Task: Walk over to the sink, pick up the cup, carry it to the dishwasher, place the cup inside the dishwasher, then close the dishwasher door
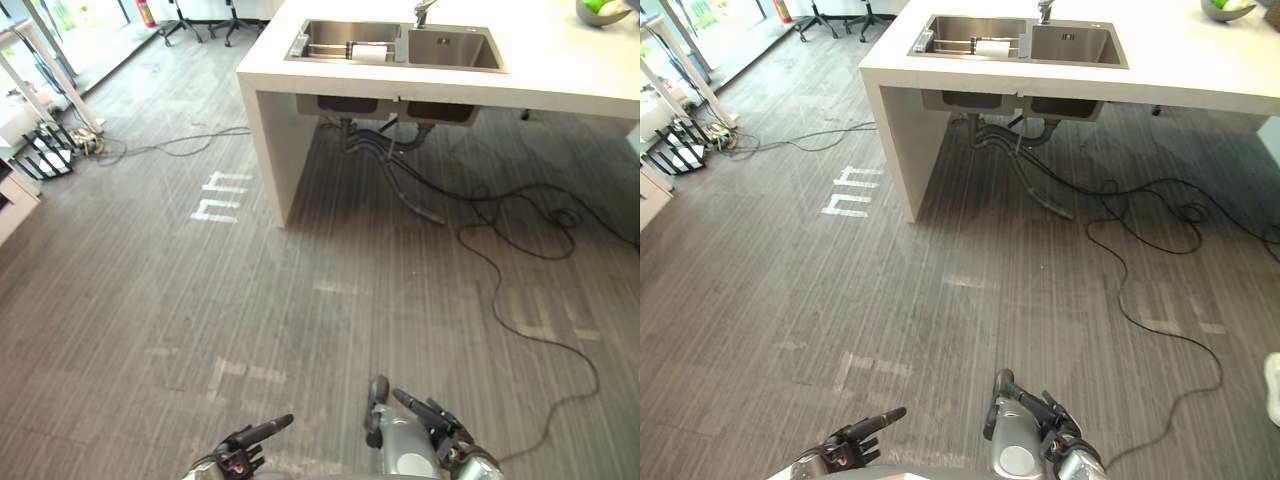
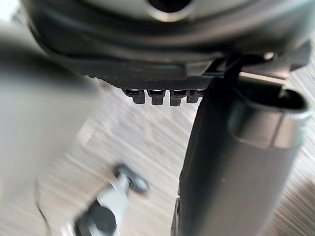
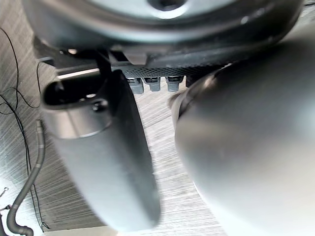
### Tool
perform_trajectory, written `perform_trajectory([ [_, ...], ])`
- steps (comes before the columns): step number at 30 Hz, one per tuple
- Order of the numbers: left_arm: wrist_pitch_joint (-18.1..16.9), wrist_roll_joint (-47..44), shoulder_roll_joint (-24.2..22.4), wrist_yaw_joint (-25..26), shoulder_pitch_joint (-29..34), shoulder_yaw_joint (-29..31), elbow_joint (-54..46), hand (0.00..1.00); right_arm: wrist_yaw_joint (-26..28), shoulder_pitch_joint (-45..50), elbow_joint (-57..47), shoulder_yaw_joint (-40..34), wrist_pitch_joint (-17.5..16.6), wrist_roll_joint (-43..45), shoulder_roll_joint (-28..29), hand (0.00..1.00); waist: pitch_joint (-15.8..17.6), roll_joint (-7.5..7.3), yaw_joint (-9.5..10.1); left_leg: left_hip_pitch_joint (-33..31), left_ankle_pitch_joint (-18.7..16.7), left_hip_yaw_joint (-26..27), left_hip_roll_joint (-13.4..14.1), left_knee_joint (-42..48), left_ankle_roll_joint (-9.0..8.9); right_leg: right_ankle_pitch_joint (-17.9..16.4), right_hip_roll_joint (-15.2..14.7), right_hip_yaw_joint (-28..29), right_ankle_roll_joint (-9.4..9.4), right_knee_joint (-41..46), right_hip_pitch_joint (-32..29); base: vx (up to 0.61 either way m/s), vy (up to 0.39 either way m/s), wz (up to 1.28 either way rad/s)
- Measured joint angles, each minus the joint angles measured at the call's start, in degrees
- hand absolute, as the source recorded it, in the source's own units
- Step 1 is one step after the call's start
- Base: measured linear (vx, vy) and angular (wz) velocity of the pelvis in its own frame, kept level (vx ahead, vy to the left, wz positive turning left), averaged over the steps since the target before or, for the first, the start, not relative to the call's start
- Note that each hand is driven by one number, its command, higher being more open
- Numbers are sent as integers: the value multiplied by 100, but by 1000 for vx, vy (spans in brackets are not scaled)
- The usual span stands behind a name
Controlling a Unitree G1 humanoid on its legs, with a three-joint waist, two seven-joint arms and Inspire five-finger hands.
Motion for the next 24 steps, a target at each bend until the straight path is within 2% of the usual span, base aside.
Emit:
perform_trajectory([
  [1, -41, 0, -95, -62, 2, 9, 8, 100, -14, 23, 0, -77, 1, 0, 17, 100, -41, -4, 21, -163, 7, -79, 48, 514, 0, -132, -1, -77, -224, 191, 15, 422, -306, 7],
  [2, -87, -4, -139, -144, 0, 17, -20, 100, -35, 87, 5, -86, 0, -1, 16, 100, -122, 73, 51, -551, 75, -49, 196, 1496, -7, -246, 67, -123, -434, 257, 103, 395, -278, 2],
  [3, -123, -7, -168, -176, -6, 36, -31, 100, -35, 92, 13, -84, 6, -3, -23, 100, -138, 128, 56, -783, 211, -25, 304, 2057, -132, -301, 130, -129, -505, 257, 188, 376, -210, -8],
  [4, -263, -33, -234, -238, -23, 70, -27, 100, -22, 105, 35, -69, 11, -8, -96, 100, -140, 283, 55, -1208, 749, -23, 552, 3141, -415, -432, 275, -141, -514, 186, 432, 321, -124, -15],
  [5, -368, -74, -273, -264, -20, 67, -20, 100, -13, 148, 50, -74, 13, -5, -142, 100, -136, 368, 55, -1380, 1157, -25, 681, 3603, -504, -480, 371, -130, -549, 75, 593, 421, -94, -29],
  [6, -588, -131, -332, -311, 19, 67, -10, 100, -3, 151, 82, -46, 14, -60, -190, 100, -146, 444, 78, -1654, 2131, -33, 889, 4292, -551, -506, 551, -66, -585, -281, 1001, 437, -32, -25],
  [7, -763, -137, -383, -329, 11, 60, -65, 100, 6, 153, 111, -27, 42, -138, -209, 100, -139, 467, 73, -2072, 1852, -4, 956, 5034, -442, -563, 589, -31, -638, -464, 1287, 430, -18, -19],
  [8, -835, -143, -420, -328, 17, 61, -146, 100, 5, 136, 151, -28, 70, -191, -222, 100, -128, 456, 76, -2306, 1652, 20, 938, 5308, -377, -599, 583, -11, -631, -534, 1406, 420, -8, -10],
  [9, -945, -264, -484, -328, 57, 59, -405, 100, 8, 77, 251, -26, 155, -236, -238, 100, -52, 392, 112, -2664, 1270, 78, 757, 5416, -311, -630, 530, 57, -670, -672, 1666, 391, -3, -19],
  [10, -1008, -450, -527, -338, 122, 49, -712, 100, 10, 26, 356, -22, 266, -231, -237, 100, 9, 323, 195, -2934, 990, 171, 508, 5045, -309, -668, 444, 126, -628, -800, 1910, 525, 39, -38],
  [11, -1102, -589, -595, -353, 242, 47, -999, 100, 8, -21, 456, -24, 358, -243, -234, 100, 55, 264, 291, -3067, 869, 364, 288, 4200, -300, -667, 332, 220, -516, -844, 2081, 433, 54, -40],
  [12, -1164, -599, -635, -351, 317, 47, -1143, 100, 9, -54, 503, -33, 397, -241, -251, 100, 67, 248, 308, -3081, 873, 468, 198, 3626, -296, -695, 287, 265, -477, -869, 2147, 348, 72, -38],
  [13, -1262, -599, -687, -348, 413, 21, -1333, 100, 11, -89, 544, -38, 477, -261, -280, 100, 79, 234, 335, -3067, 896, 552, 61, 2590, -291, -736, 219, 340, -413, -940, 2249, 268, 85, -29],
  [14, -1357, -598, -712, -334, 482, -52, -1504, 100, 10, -100, 542, -63, 519, -284, -296, 100, 81, 236, 348, -3018, 1045, 569, -56, 1463, -275, -777, 171, 391, -337, -995, 2325, 346, 135, -23],
  [15, -1403, -605, -736, -311, 508, -113, -1735, 100, 6, -91, 555, -88, 544, -283, -310, 100, 116, 271, 347, -2907, 1440, 586, -149, 87, -377, -851, 126, 394, -222, -1105, 2500, 361, 155, -5],
  [16, -1461, -672, -739, -332, 509, -180, -1920, 100, -4, -61, 557, -91, 557, -282, -334, 100, 148, 324, 341, -2881, 1585, 626, -114, -463, -486, -959, 125, 360, -173, -1183, 2661, 445, 273, 24],
  [17, -1511, -913, -738, -390, 510, -257, -2305, 100, -13, 20, 584, -93, 594, -265, -382, 100, 202, 396, 324, -2912, 1615, 834, 25, -409, -432, -1222, 149, 245, 13, -1185, 2979, 383, 268, 38],
  [18, -1509, -1027, -715, -436, 499, -271, -2476, 100, -32, 46, 604, -110, 630, -209, -381, 100, 187, 429, 321, -2917, 1854, 871, 17, -234, -301, -1348, 104, 204, 79, -1138, 3116, 478, 346, 45],
  [19, -1505, -1125, -686, -541, 513, -267, -2804, 100, -103, 71, 650, -166, 718, -4, -381, 100, 174, 356, 361, -2943, 2023, 864, -98, -65, -121, -1533, -42, 193, 104, -1044, 3184, 428, 293, 28],
  [20, -1488, -1152, -669, -641, 543, -245, -3565, 100, -197, 93, 704, -335, 823, 293, -327, 100, 99, 124, 462, -3068, 2020, 806, -415, 223, -3, -1831, -358, 265, 47, -858, 3117, 434, 283, 16],
  [22, -1459, -1150, -648, -718, 563, -213, -4195, 100, -301, 88, 843, -538, 860, 457, -297, 100, 20, 8, 573, -3127, 1964, 844, -654, 367, 91, -1991, -619, 269, -70, -773, 3117, 372, 184, -4],
  [23, -1450, -1148, -670, -749, 553, -112, -4751, 100, -397, 68, 940, -781, 844, 461, -301, 100, -75, 6, 609, -3113, 1892, 931, -777, 417, 386, -1966, -743, 384, 60, 71, 2859, 496, 174, -3],
  [24, -1443, -1142, -646, -747, 473, 48, -5186, 100, -402, 67, 870, -995, 762, 451, -265, 100, -97, 6, 548, -3004, 1760, 927, -832, 556, 693, -1689, -839, 393, 347, 1470, 2464, 607, 200, -4],
])
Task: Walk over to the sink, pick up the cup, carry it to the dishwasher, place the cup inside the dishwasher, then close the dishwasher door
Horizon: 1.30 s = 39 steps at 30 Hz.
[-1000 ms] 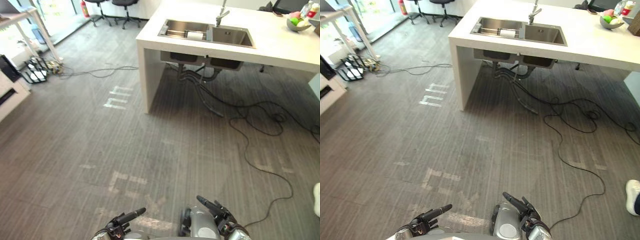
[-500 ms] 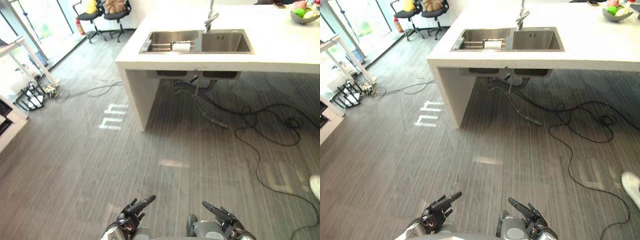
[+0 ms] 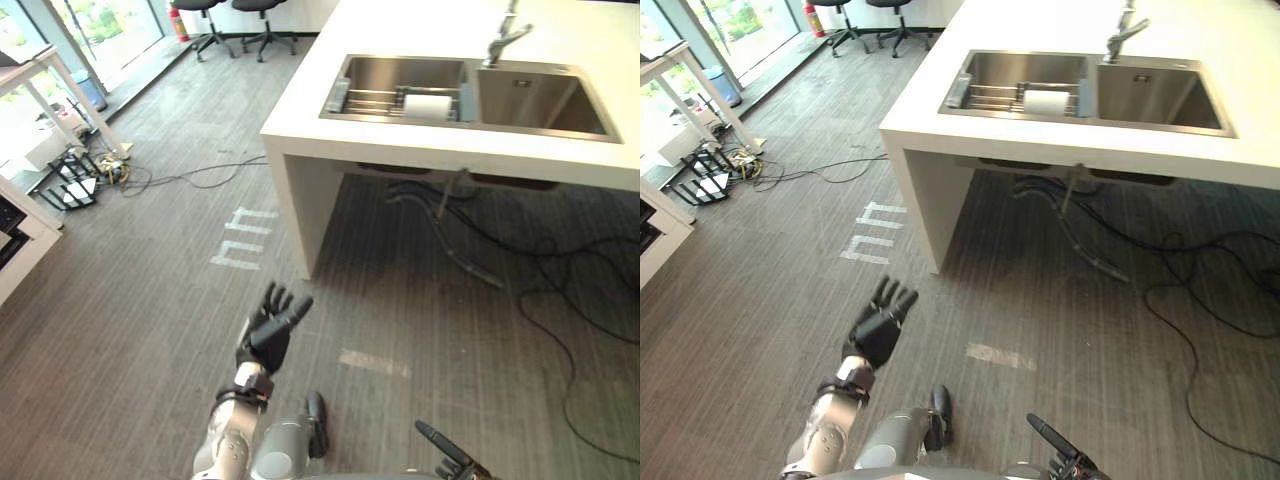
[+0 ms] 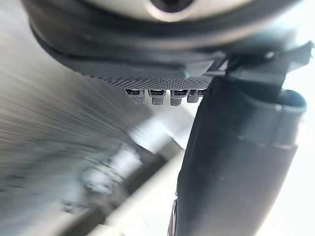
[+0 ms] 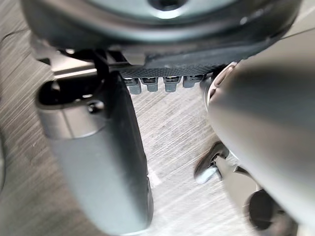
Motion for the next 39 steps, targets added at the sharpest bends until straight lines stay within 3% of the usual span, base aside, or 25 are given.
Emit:
perform_trajectory([
  [2, 120, 66, 132, 1, -17, 88, -881, 100, 30, 26, 12, -263, -145, -85, 99, 100, -88, -153, -8, 494, -279, 34, -169, -130, 5, 853, -449, -37, 373, 1447, -448, 530, 168, 4],
  [3, 122, 117, 158, -4, -26, 65, -1084, 100, 24, 27, -4, -318, -218, -123, 116, 100, -96, -140, -11, 645, -330, 18, -168, -192, -28, 862, -481, -28, 349, 1825, -600, 435, 101, 2],
  [5, 128, 176, 200, 50, -84, -100, -1567, 100, -46, 21, -97, -438, -383, -106, 154, 100, -205, -47, -18, 1238, -302, -12, -120, -660, -83, 402, -620, -558, -225, 2357, -1111, 421, 71, -5],
  [7, 125, 181, 243, 93, -289, -228, -1577, 100, -87, 1, -125, -521, -472, -7, 206, 100, -195, 8, -36, 1557, -309, -64, -33, -929, -197, -6, -587, -1043, -457, 1715, -1399, 347, -14, -1],
  [8, 125, 185, 270, 98, -352, -258, -1574, 100, -78, -19, -129, -565, -503, -4, 217, 100, -190, 17, -51, 1605, -327, -87, 16, -948, -264, -80, -522, -1135, -483, 1318, -1497, 340, -98, 10],
  [9, 128, 234, 333, 113, -481, -337, -1553, 100, -66, -58, -131, -637, -545, -7, 268, 100, -171, 52, -123, 1657, -407, -160, 148, -910, -392, -61, -303, -1175, -479, 305, -1661, 372, -205, 21],
  [10, 130, 237, 467, 112, -597, -417, -1541, 100, 1, -71, -133, -670, -598, -21, 346, 100, -160, 68, -163, 1704, -506, -238, 257, -845, -550, 210, -90, -1006, -380, -741, -1799, 365, -236, 24],
  [11, 130, 237, 551, 112, -635, -436, -1537, 100, 47, -67, -130, -671, -617, -47, 379, 100, -179, 32, -162, 1736, -568, -263, 285, -806, -643, 510, -10, -862, -368, -1251, -1826, 374, -288, 29],
  [12, 130, 238, 753, 112, -663, -497, -1536, 100, 102, -25, -124, -663, -619, -125, 466, 100, -212, -154, -175, 1867, -722, -362, 206, -708, -794, 1545, 4, -605, -448, -1918, -1830, 263, -242, 33],
  [13, 130, 241, 811, 77, -645, -483, -1454, 100, 167, 53, -49, -580, -602, -334, 488, 100, -211, -254, -189, 2076, -983, -438, 144, -598, -821, 2027, -93, -524, -370, -1770, -1752, 304, -343, 20],
  [14, 167, 243, 664, 83, -556, -459, -1416, 100, 201, 67, 23, -504, -562, -354, 414, 100, -266, -101, -140, 2079, -1069, -439, 313, -501, -841, 1967, 58, -536, -401, -1727, -1718, 167, -228, 7],
  [15, 433, 368, 473, -317, -647, -558, -1474, 100, 677, 685, 94, -279, -108, -452, 626, 100, -756, -443, 14, 2090, -1237, -639, 487, -571, -836, 2239, 474, -670, -382, -2716, -1285, 101, -148, -10],
  [21, 436, 377, 473, -287, -673, -634, -1474, 100, 677, 689, 93, -279, -108, -449, 626, 100, -757, -442, -2, 2092, -1237, -636, 488, -580, -835, 2237, 473, -672, -382, -2716, -1285, 0, 0, 0],
  [26, 622, 401, 488, 181, -861, -948, -1473, 100, 720, 690, 96, -339, -125, -430, 624, 100, -778, -418, -149, 2255, -1251, -596, 522, -838, -826, 2128, 486, -667, -416, -2656, -1281, 6, -11, -2],
  [28, 681, 401, 496, 429, -944, -1054, -1447, 100, 764, 690, 115, -451, -126, -391, 640, 100, -800, -377, -225, 2354, -1258, -522, 588, -955, -829, 2014, 551, -633, -425, -2549, -1312, 42, -49, -13],
  [31, 757, 462, 491, 828, -1080, -1107, -1135, 100, 816, 736, 132, -563, -123, -222, 650, 100, -955, -149, -417, 2487, -1326, -353, 883, -967, -1010, 1701, 834, -632, -428, -2278, -1384, 140, -91, -21],
  [32, 779, 554, 509, 1003, -1108, -1098, -1015, 100, 847, 740, 132, -564, -127, -225, 620, 100, -1003, -102, -461, 2447, -1383, -234, 996, -599, -1229, 1536, 914, -624, -466, -2257, -1362, 263, -143, -29],
  [33, 838, 682, 528, 1138, -1112, -1095, -869, 100, 853, 727, 162, -551, -132, -230, 602, 100, -1004, -112, -485, 2012, -1344, -34, 1135, 457, -1334, 1535, 961, -587, -498, -2287, -1265, 231, -115, -25],
  [34, 850, 700, 527, 1153, -1109, -1089, -858, 100, 856, 726, 165, -539, -130, -232, 590, 100, -996, -100, -483, 1939, -1324, -14, 1172, 646, -1325, 1527, 970, -572, -507, -2293, -1240, 242, -198, -28],
  [35, 856, 810, 497, 1176, -1097, -1092, -842, 100, 858, 695, 206, -478, -118, -246, 489, 100, -943, -1, -464, 1700, -1184, -16, 1334, 1431, -1333, 1443, 1043, -513, -549, -2311, -1121, 202, -159, -38],
  [36, 855, 899, 450, 1177, -1086, -1079, -840, 100, 858, 681, 245, -399, -102, -271, 332, 100, -874, 192, -440, 1454, -925, -46, 1532, 2185, -1248, 1364, 1175, -421, -632, -2361, -979, 249, -188, -45],
  [37, 855, 917, 439, 1177, -1075, -1060, -827, 100, 855, 662, 260, -375, -95, -292, 272, 100, -839, 270, -437, 1284, -673, -88, 1623, 2594, -1181, 1344, 1236, -360, -661, -2428, -866, 237, -115, -56],
  [38, 856, 918, 458, 1177, -1000, -1002, -792, 100, 845, 620, 308, -360, -61, -404, 216, 100, -799, 267, -406, 964, -168, -249, 1711, 3351, -1175, 1332, 1244, -181, -698, -2591, -653, 264, -113, -66],
  [39, 856, 917, 420, 1165, -918, -973, -776, 100, 846, 630, 338, -388, -55, -510, 184, 100, -806, 285, -342, 780, -611, -344, 1610, 3546, -1184, 1318, 1227, -23, -720, -2708, -478, 267, -104, -73],
])
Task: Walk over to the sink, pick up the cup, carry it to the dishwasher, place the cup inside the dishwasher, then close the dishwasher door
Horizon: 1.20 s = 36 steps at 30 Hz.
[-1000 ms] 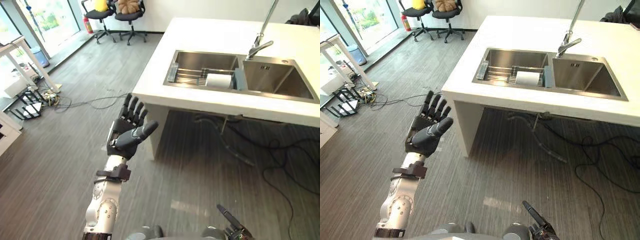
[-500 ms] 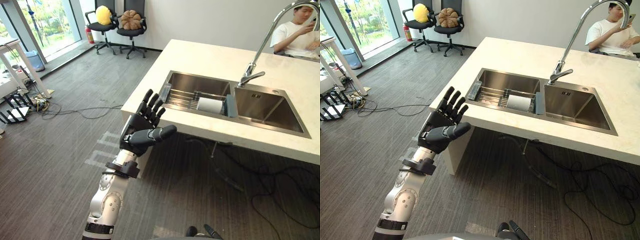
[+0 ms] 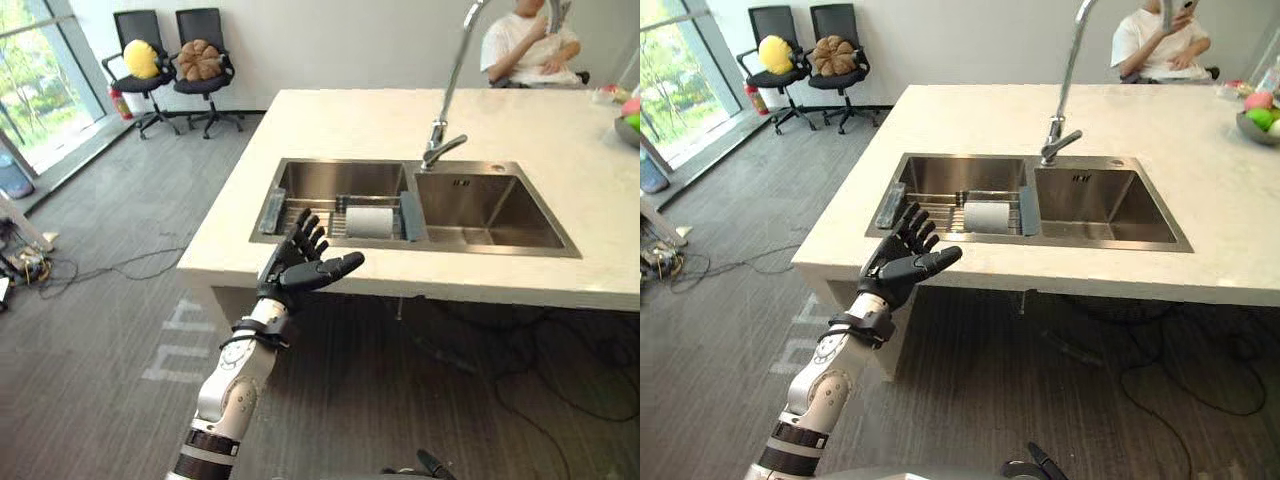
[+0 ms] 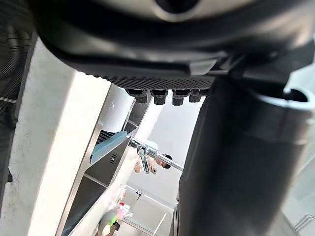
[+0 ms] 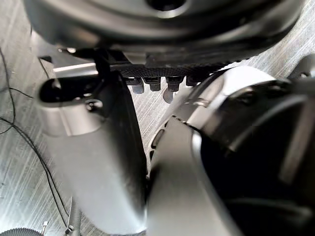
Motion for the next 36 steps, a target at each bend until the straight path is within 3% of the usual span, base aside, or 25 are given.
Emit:
perform_trajectory([
  [2, -1, 0, -11, -99, 109, -1, -1, 100, 9, -31, 4, -47, 1, -48, -53, 100, 23, -36, 62, -165, -506, -38, -298, -409, 45, 0, -85, 219, -1, -185, 209, 215, -79, -66],
  [6, 2, 9, -21, -153, 413, -5, -222, 100, -2, -159, -19, 32, -2, -276, -80, 100, 33, -43, 140, -368, -614, -23, -723, -1904, 177, -14, -155, 608, 24, -423, 436, 212, 52, -56],
  [7, 13, 51, -25, -153, 477, -5, -354, 100, -1, -143, -18, 69, 3, -275, -110, 100, 42, -31, 199, -353, -331, -16, -788, -2484, 375, -62, -158, 664, 113, -422, 438, 159, 135, -31],
  [8, 19, 98, -50, -154, 499, -5, -452, 100, 1, -115, -19, 61, 23, -274, -134, 100, 35, 34, 209, -326, 421, 0, -763, -2920, 447, -139, -109, 650, 226, -404, 457, 190, 185, -14],
  [10, 42, 98, -106, -169, 543, 15, -583, 100, -22, -85, -18, -59, 61, -274, -85, 100, 30, 31, 237, 33, 289, -1, -877, -3547, 456, -403, -181, 584, 365, -282, 461, 148, 160, 13],
  [11, 43, 98, -89, -197, 548, 47, -618, 100, -75, -62, -55, -60, 33, -274, -32, 100, 63, -51, 248, 221, 311, 14, -1049, -3956, 610, -473, -357, 381, 451, -186, 460, 130, 153, 16],
  [14, 59, 103, 78, -316, 618, 116, -629, 100, -85, 28, -47, -85, 17, -269, 49, 100, 8, -327, 332, 484, 377, 1, -1374, -4519, 678, -546, -762, -189, 608, 64, 454, 142, 105, 15],
  [16, 74, 109, 92, -374, 663, 225, -631, 100, -86, 73, -54, -170, 0, -265, 50, 100, -19, -371, 338, 658, 363, -10, -1456, -4743, 700, -732, -950, -600, 642, 746, 273, 155, 42, 8],
  [18, 157, 196, 112, -473, 653, 255, -772, 100, -85, 69, -88, -167, -2, -224, 10, 100, -19, -360, 240, 854, 358, -138, -1485, -4854, 705, -775, -1343, -871, 637, 2596, -414, 150, 58, 26],
  [19, 157, 222, 139, -526, 653, 256, -852, 100, -83, 71, -101, -169, -4, -198, 22, 100, 28, -449, 216, 922, 325, -172, -1535, -4840, 717, -735, -1500, -864, 578, 3092, -571, 183, 19, 38],
  [20, 156, 249, 188, -608, 654, 246, -960, 100, -83, 98, -131, -183, -36, 16, 116, 100, 86, -545, 168, 1076, 257, -299, -1610, -4773, 800, -550, -1737, -760, 395, 3848, -777, 229, -38, 47],
  [22, 124, 386, 205, -638, 652, 243, -974, 100, -88, 74, -138, -283, -68, 232, 210, 100, 120, -494, 47, 1164, 113, -492, -1502, -4591, 799, -877, -1731, -498, 372, 4258, -991, 226, -70, 56],
  [23, 50, 389, 247, -612, 631, 264, -968, 100, -84, 46, -138, -291, -65, 287, 236, 100, 108, -472, 32, 1145, 50, -599, -1411, -4530, 744, -1159, -1634, -439, 373, 3924, -1109, 179, -108, 53],
  [25, -73, 388, 308, -589, 592, 331, -955, 100, -85, 3, -121, -345, -64, 338, 259, 100, 118, -443, 54, 1127, -11, -731, -1244, -4496, 623, -1180, -1473, -270, 369, 2831, -1181, 175, -163, 40],
  [27, -189, 472, 488, -538, 508, 451, -872, 100, -95, -29, -103, -498, -22, 397, 315, 100, 110, -480, 76, 1075, -134, -810, -1122, -4364, 428, -757, -1300, 160, 382, 1556, -1137, 175, -313, 23],
  [28, -282, 562, 694, -511, 424, 574, -820, 100, -92, -25, -69, -567, -7, 384, 394, 100, 129, -680, 77, 1104, -253, -872, -1151, -4296, 258, 133, -1320, 390, 369, 982, -1053, 169, -443, 23],
  [29, -336, 655, 686, -479, 411, 670, -694, 100, -93, -35, -16, -655, 22, 252, 372, 100, 184, -527, 66, 1183, -359, -940, -956, -4244, 105, 55, -1172, 323, 897, 914, -867, 134, -391, 21],
  [30, -337, 687, 627, -460, 424, 672, -682, 100, -87, -19, -20, -740, 53, 210, 347, 100, 171, -430, 72, 1173, -384, -930, -805, -4240, 60, 37, -1032, 248, 843, 806, -811, 143, -356, 7],
  [31, -364, 765, 457, -501, 426, 654, -716, 100, -87, -8, -20, -777, 107, 62, 258, 100, 66, -186, 137, 1202, -376, -914, -495, -4360, -36, 36, -711, 146, 730, 624, -771, 132, -236, -1],
  [34, -574, 1067, 371, -642, 344, 593, -741, 100, -71, -81, -41, -758, 166, -293, 227, 100, 45, -160, 144, 1356, -204, -905, -250, -4650, -71, 40, -444, 31, 616, 498, -646, 151, -221, 2],
  [36, -713, 1470, 362, -666, 269, 500, -773, 100, -61, -142, -76, -703, 165, -388, 180, 100, 54, -185, 141, 1359, -137, -892, -232, -4673, -92, 39, -397, -12, 598, 437, -599, 77, -115, 7],
])
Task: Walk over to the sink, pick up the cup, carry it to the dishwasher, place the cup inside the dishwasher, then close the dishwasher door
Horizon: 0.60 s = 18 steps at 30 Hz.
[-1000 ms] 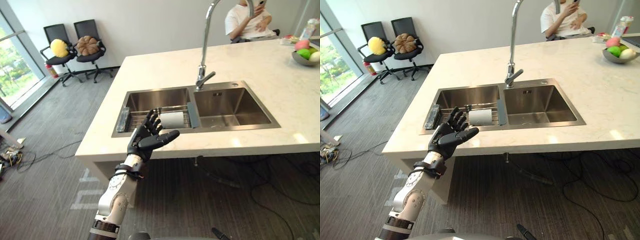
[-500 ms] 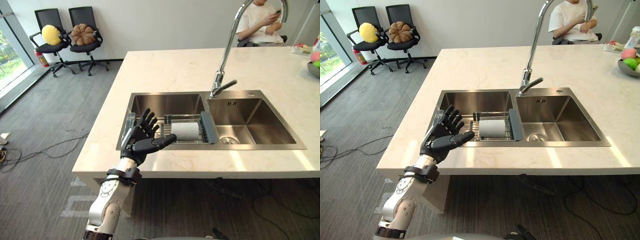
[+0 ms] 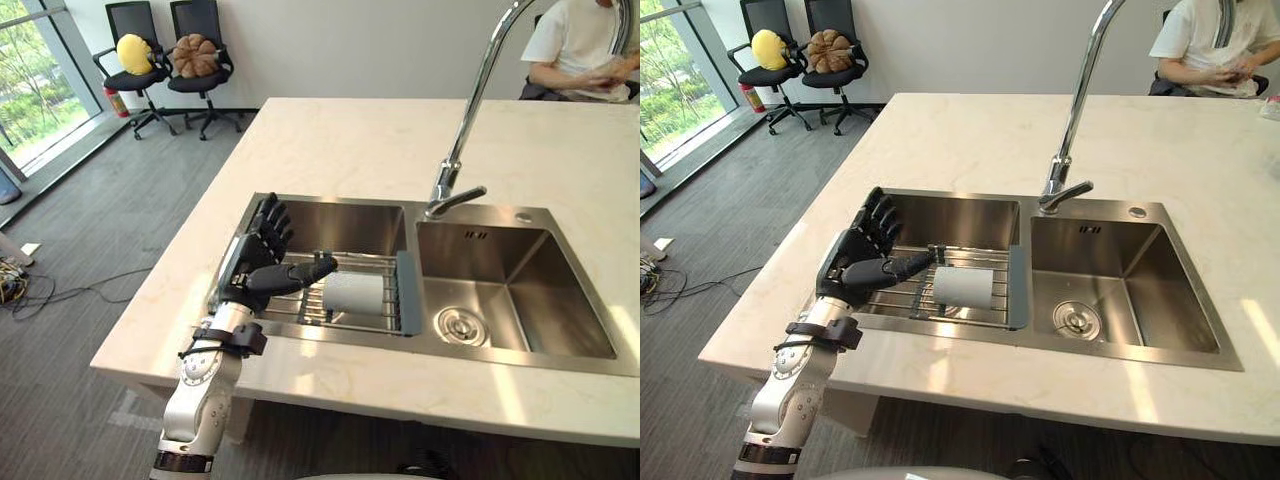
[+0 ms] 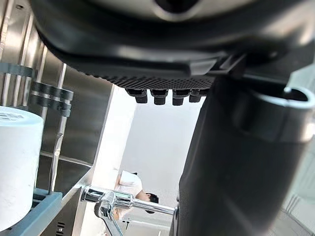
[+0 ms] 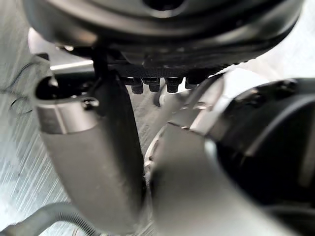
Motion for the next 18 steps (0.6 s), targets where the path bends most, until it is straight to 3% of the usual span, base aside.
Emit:
perform_trajectory([
  [4, -66, 724, 191, -92, -9, -58, -57, 100, -33, -20, 16, 280, 5, 134, -92, 100, 4, -39, 1, 53, 3, 93, -74, -121, -3, 292, -11, -10, 67, -537, 248, 24, 17, 1],
  [9, -257, 1710, 819, -102, 1, -73, -55, 100, -34, 7, 24, 679, 5, 141, -149, 100, 36, -156, -13, -3, 6, 275, -320, -176, 29, 909, -129, 112, 129, -1491, 513, -36, 71, -14],
  [18, -815, 3142, 1235, -66, -2, -517, 14, 100, -41, 51, -75, 1121, -1, 377, -241, 100, 53, -149, -184, 6, 6, 308, -329, -202, 30, 937, -133, 153, 132, -1526, 492, -35, 10, -3],
])
